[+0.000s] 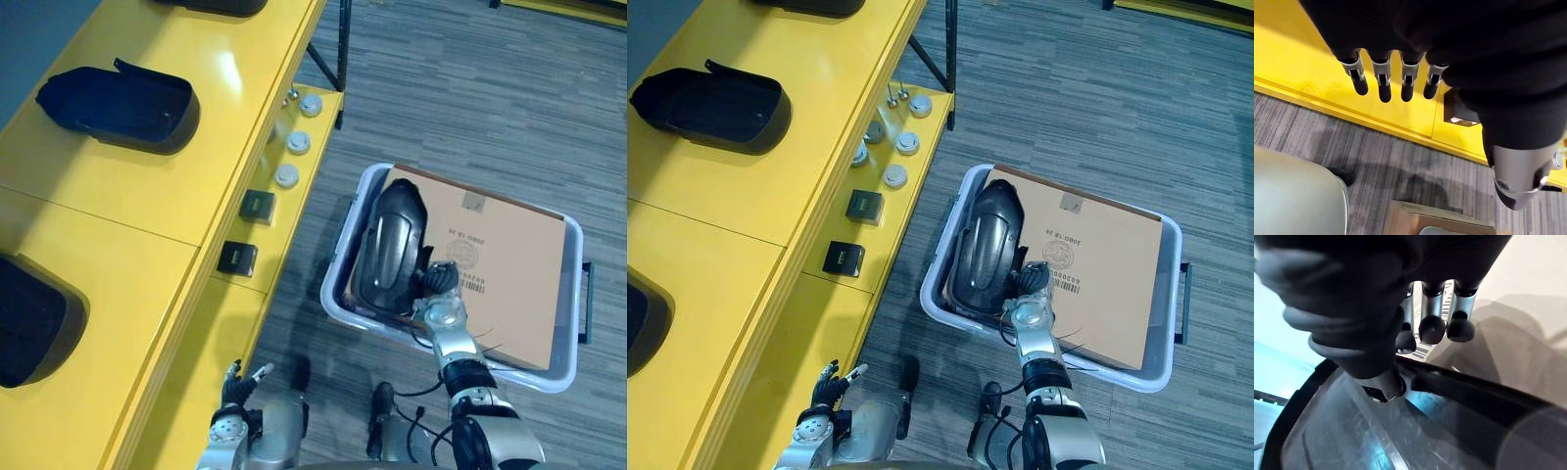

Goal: Walk over and take plastic housings, then place them on the shelf

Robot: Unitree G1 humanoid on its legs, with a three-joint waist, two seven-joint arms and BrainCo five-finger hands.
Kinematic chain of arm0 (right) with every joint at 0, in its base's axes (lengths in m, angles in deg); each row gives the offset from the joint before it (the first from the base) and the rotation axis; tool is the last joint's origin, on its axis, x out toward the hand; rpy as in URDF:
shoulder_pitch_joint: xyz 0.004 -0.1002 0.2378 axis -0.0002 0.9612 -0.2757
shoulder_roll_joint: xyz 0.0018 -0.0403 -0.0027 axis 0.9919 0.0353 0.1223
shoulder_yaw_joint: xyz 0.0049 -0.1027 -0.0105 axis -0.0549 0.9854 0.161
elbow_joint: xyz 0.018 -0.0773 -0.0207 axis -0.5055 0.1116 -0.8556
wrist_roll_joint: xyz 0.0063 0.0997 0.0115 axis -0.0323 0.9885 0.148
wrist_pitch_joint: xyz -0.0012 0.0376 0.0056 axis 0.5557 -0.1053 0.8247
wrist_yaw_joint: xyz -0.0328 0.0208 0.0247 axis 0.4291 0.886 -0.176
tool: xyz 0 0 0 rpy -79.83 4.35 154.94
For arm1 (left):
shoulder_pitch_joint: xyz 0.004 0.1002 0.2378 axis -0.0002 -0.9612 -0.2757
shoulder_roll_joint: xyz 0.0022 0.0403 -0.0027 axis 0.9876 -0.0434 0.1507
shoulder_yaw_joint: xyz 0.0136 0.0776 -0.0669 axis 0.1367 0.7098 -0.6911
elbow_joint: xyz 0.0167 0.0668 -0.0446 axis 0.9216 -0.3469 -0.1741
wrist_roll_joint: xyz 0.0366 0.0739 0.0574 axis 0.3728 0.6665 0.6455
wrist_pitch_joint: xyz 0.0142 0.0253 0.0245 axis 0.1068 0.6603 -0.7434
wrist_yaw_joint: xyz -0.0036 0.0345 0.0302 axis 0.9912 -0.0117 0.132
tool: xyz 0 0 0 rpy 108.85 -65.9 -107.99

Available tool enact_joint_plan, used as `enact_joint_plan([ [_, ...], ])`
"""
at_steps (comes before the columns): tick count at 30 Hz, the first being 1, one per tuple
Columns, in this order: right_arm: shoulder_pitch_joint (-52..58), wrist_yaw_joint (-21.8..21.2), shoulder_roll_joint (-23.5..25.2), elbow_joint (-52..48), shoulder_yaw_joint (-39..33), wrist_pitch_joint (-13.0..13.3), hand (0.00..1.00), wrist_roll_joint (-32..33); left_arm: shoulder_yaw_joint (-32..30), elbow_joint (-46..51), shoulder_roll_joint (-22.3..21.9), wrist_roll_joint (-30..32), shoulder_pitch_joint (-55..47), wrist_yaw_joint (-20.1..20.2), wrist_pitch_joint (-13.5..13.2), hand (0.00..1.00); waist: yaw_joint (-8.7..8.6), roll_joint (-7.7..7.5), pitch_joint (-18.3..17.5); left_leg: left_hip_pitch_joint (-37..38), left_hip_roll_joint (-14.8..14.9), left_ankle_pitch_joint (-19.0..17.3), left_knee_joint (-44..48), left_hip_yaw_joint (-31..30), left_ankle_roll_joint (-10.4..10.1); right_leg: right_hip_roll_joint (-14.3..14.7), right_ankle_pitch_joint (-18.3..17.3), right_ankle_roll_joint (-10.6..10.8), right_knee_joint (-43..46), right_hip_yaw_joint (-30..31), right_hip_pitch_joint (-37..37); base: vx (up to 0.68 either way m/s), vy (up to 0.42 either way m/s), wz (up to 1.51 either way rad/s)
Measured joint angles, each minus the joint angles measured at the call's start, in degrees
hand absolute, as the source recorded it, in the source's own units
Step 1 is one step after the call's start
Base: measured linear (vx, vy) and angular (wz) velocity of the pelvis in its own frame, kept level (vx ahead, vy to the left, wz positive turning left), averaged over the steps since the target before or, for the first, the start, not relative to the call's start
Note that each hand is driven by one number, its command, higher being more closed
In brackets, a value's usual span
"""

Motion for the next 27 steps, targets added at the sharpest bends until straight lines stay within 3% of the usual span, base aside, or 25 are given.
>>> enact_joint_plan([
  [10,7.41,0.37,-0.13,-17.58,-4.83,-0.26,1.0,-0.87,1.38,6.02,-0.04,0.13,-1.33,1.41,0.36,0.0,-1.22,-0.65,-0.37,2.45,-0.92,2.34,-3.26,-0.51,0.71,-0.95,0.28,0.47,-0.22,-0.19,1.25,-0.04,0.012,0.03],
  [16,11.71,3.57,0.5,-28.45,-5.65,-0.22,1.0,-2.11,7.71,22.1,-0.12,0.09,-2.72,1.55,0.18,0.0,-2.1,-2.03,-2.93,2.78,-0.93,3.08,-4.08,-0.71,0.57,-0.67,0.33,0.38,-1.47,-0.2,1.78,-0.06,-0.001,-0.01],
  [18,11.88,4.27,0.74,-32.06,-5.01,-0.2,1.0,-2.81,8.8,28.29,-0.95,0.07,-2.67,1.44,-0.18,0.0,-3.38,-1.92,-3.25,3.33,-1.08,3.3,-4.62,-1.3,0.49,-0.68,0.33,0.38,-1.64,-0.82,2.46,-0.02,-0.003,0.1],
  [23,12.11,5.19,1.3,-40.01,-2.25,0.89,1.0,-4.68,9.69,43.49,-1.81,-0.26,-0.66,0.67,-1.24,0.0,-3.59,-1.52,-6.28,3.57,-1.15,3.4,-4.65,-1.37,0.54,-0.66,0.33,0.37,-1.88,-0.84,2.71,0.0,0.003,0.01],
  [27,12.06,4.97,1.77,-45.45,3.16,1.66,1.0,-6.54,9.69,53.04,-1.8,-1.08,3.13,-2.23,-2.93,0.0,-3.83,-1.17,-7.2,5.27,-1.33,3.39,-4.83,-1.43,0.54,-0.82,0.33,0.37,-1.96,-0.98,4.38,0.01,0.003,0.02],
])
